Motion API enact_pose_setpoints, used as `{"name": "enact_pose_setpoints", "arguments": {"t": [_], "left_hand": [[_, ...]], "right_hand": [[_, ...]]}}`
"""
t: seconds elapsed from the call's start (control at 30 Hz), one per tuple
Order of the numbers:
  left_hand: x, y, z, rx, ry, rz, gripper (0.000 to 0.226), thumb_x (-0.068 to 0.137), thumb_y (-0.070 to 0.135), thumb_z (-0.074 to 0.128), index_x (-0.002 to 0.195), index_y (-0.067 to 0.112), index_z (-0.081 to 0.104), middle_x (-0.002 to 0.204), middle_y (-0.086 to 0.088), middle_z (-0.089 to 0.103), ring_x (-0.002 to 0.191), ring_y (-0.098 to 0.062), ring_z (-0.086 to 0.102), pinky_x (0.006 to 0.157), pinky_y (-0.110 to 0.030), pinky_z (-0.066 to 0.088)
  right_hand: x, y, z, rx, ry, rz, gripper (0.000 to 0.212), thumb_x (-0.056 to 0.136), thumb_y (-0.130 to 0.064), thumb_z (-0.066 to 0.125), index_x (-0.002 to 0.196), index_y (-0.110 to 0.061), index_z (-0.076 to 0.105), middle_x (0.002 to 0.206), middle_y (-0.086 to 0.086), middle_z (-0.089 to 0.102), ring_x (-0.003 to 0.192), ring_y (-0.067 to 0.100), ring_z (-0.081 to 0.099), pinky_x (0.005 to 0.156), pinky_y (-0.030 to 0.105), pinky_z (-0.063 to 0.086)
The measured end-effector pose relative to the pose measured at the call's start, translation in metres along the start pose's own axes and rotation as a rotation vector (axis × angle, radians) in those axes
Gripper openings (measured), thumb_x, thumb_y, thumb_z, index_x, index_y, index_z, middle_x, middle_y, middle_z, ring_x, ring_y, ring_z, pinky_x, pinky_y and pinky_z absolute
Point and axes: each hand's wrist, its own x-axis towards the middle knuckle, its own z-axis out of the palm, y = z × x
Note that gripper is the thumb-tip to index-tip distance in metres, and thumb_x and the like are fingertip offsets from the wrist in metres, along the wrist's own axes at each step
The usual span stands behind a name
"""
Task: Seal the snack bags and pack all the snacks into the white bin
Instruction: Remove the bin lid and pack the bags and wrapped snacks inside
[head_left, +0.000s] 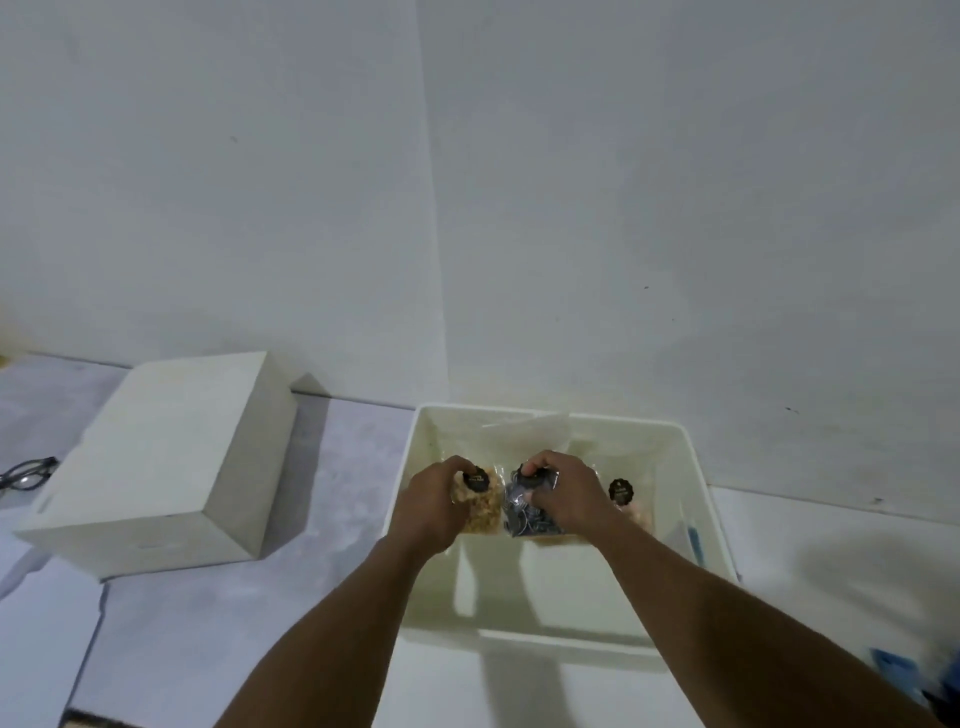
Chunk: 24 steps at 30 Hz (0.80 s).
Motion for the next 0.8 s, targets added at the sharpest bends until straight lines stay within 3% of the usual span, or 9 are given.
{"name": "enact_pose_setpoints", "arguments": {"t": [0.1,0.2,0.3,0.4,0.47,0.53,0.67,0.73,0.8], "left_hand": [[0.016,-0.012,0.019,0.023,-0.047,-0.075,0.047,0.080,0.003,0.061,0.107,0.041,0.060,0.106,0.014,0.062,0.096,-0.019,0.063,0.067,-0.025,0.045],[0.025,-0.027,0.034,0.037,-0.103,-0.118,0.052,0.079,-0.001,0.058,0.115,0.036,0.061,0.117,0.001,0.063,0.096,-0.021,0.060,0.070,-0.023,0.043],[0.029,-0.031,0.038,0.130,-0.182,-0.134,0.061,0.081,0.005,0.060,0.135,0.031,0.052,0.126,-0.010,0.055,0.109,-0.029,0.058,0.082,-0.022,0.043],[0.024,-0.027,0.034,0.142,-0.215,-0.180,0.069,0.080,0.014,0.066,0.143,0.029,0.044,0.134,-0.015,0.047,0.122,-0.033,0.051,0.100,-0.028,0.043],[0.018,-0.019,0.029,0.147,-0.223,-0.186,0.069,0.079,0.017,0.067,0.143,0.027,0.044,0.134,-0.016,0.045,0.125,-0.033,0.049,0.103,-0.031,0.043],[0.010,-0.008,0.023,0.149,-0.213,-0.174,0.063,0.079,0.021,0.068,0.139,0.025,0.048,0.132,-0.014,0.048,0.120,-0.032,0.053,0.100,-0.033,0.047],[-0.008,0.025,0.014,0.135,-0.175,-0.129,0.065,0.082,0.028,0.071,0.141,0.022,0.046,0.135,-0.013,0.051,0.113,-0.028,0.060,0.097,-0.034,0.050],[-0.022,0.055,0.014,0.143,-0.151,-0.081,0.068,0.086,0.029,0.072,0.147,0.022,0.041,0.140,-0.012,0.048,0.116,-0.025,0.059,0.098,-0.029,0.045],[-0.035,0.087,0.020,0.143,-0.101,-0.001,0.062,0.089,0.029,0.069,0.145,0.023,0.044,0.141,-0.010,0.049,0.115,-0.023,0.058,0.097,-0.029,0.042]], "right_hand": [[0.016,0.016,0.012,-0.017,-0.010,0.029,0.035,0.076,0.013,0.066,0.087,-0.019,0.066,0.100,-0.001,0.069,0.093,0.013,0.062,0.063,0.001,0.041],[0.024,0.030,0.022,-0.051,-0.062,0.070,0.038,0.077,0.016,0.060,0.096,-0.016,0.069,0.102,-0.003,0.064,0.093,0.011,0.059,0.062,-0.001,0.039],[0.026,0.034,0.026,-0.083,-0.065,0.056,0.033,0.079,0.007,0.068,0.102,-0.016,0.070,0.103,-0.005,0.063,0.083,0.004,0.056,0.061,-0.004,0.036],[0.021,0.027,0.019,-0.078,-0.048,0.055,0.029,0.081,-0.003,0.073,0.105,-0.018,0.071,0.108,0.001,0.061,0.079,0.008,0.056,0.059,0.006,0.039],[0.012,0.020,0.009,-0.085,-0.032,0.054,0.027,0.082,-0.008,0.073,0.105,-0.021,0.070,0.113,0.006,0.063,0.082,0.014,0.059,0.064,0.015,0.043],[0.000,0.011,-0.006,-0.092,-0.011,0.048,0.028,0.082,-0.008,0.071,0.107,-0.022,0.071,0.115,0.008,0.063,0.093,0.020,0.060,0.074,0.021,0.044],[-0.032,0.001,-0.043,-0.092,0.028,0.020,0.027,0.083,-0.008,0.068,0.106,-0.021,0.071,0.114,-0.005,0.061,0.105,0.013,0.057,0.072,0.011,0.041],[-0.056,0.001,-0.066,-0.095,0.036,0.026,0.025,0.084,-0.011,0.068,0.107,-0.022,0.070,0.112,-0.004,0.060,0.108,0.013,0.055,0.083,0.020,0.043],[-0.081,0.007,-0.091,-0.094,0.057,0.033,0.025,0.085,-0.014,0.067,0.108,-0.023,0.069,0.107,-0.002,0.063,0.103,0.015,0.060,0.079,0.023,0.046]]}}
